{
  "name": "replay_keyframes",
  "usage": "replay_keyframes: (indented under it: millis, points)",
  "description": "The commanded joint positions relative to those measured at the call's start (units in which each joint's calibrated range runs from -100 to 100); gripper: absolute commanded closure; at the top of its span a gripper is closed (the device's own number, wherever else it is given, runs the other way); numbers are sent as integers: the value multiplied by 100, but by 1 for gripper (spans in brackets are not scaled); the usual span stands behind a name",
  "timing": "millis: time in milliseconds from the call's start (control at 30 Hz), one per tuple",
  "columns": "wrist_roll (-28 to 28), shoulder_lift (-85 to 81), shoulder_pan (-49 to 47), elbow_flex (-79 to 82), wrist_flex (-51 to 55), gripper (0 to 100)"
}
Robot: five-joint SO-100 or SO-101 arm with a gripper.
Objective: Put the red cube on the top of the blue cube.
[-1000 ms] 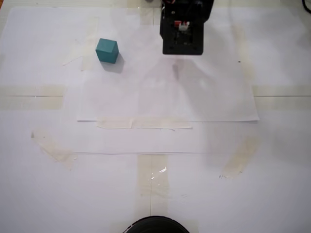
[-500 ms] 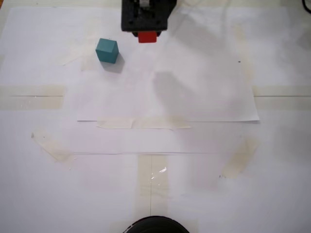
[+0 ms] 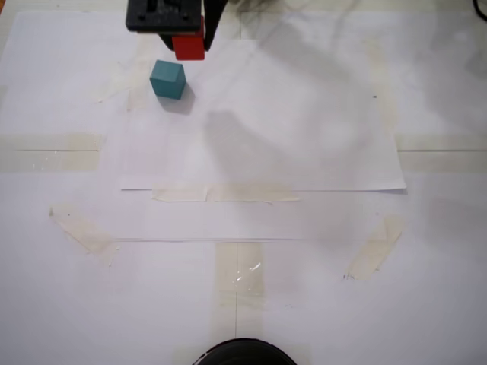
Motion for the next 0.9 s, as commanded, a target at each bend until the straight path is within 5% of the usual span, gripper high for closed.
replay_keyframes:
  millis: [0,867]
  points:
    - [93,-332,207,-481,-218,90]
    - [-44,372,623,-36,-911,91]
